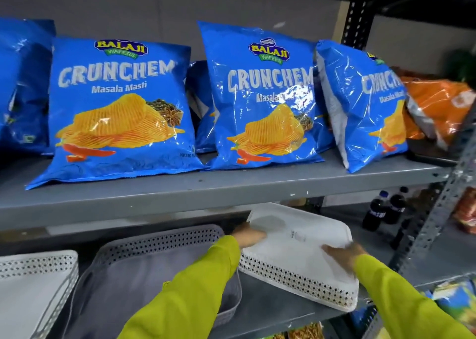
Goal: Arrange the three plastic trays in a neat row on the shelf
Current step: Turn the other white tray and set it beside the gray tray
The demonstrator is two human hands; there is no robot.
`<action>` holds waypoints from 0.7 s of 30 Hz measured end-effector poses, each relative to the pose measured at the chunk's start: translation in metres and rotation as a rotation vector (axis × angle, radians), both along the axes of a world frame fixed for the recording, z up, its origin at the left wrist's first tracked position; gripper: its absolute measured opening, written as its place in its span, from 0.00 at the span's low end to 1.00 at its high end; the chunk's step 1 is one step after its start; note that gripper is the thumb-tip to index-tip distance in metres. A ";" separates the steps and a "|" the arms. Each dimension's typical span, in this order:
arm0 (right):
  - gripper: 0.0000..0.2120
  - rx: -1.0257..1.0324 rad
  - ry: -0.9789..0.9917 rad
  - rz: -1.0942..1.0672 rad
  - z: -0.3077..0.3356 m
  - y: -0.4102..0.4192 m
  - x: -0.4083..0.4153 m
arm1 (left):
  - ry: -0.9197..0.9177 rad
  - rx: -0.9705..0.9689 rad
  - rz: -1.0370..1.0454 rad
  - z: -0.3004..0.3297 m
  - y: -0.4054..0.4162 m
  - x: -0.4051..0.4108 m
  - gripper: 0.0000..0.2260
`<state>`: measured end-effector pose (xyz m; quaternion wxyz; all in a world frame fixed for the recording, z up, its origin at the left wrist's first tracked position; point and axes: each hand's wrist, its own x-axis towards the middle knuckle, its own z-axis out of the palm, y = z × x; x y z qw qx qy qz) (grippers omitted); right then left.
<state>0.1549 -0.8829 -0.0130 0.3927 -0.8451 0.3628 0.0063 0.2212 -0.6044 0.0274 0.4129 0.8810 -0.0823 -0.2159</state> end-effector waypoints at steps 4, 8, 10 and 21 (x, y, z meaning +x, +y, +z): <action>0.61 0.264 -0.097 -0.114 -0.036 -0.024 0.024 | 0.101 -0.119 0.186 0.000 -0.001 0.005 0.41; 0.40 0.312 -0.326 -0.305 0.012 0.015 -0.012 | 0.041 -0.052 0.376 0.000 -0.007 0.004 0.48; 0.33 0.422 -0.577 -0.378 0.024 0.020 -0.016 | -0.008 -0.053 0.438 0.004 -0.012 0.004 0.43; 0.47 0.935 -0.652 -0.213 0.058 -0.016 -0.012 | 0.299 -0.897 0.537 0.004 0.017 0.002 0.19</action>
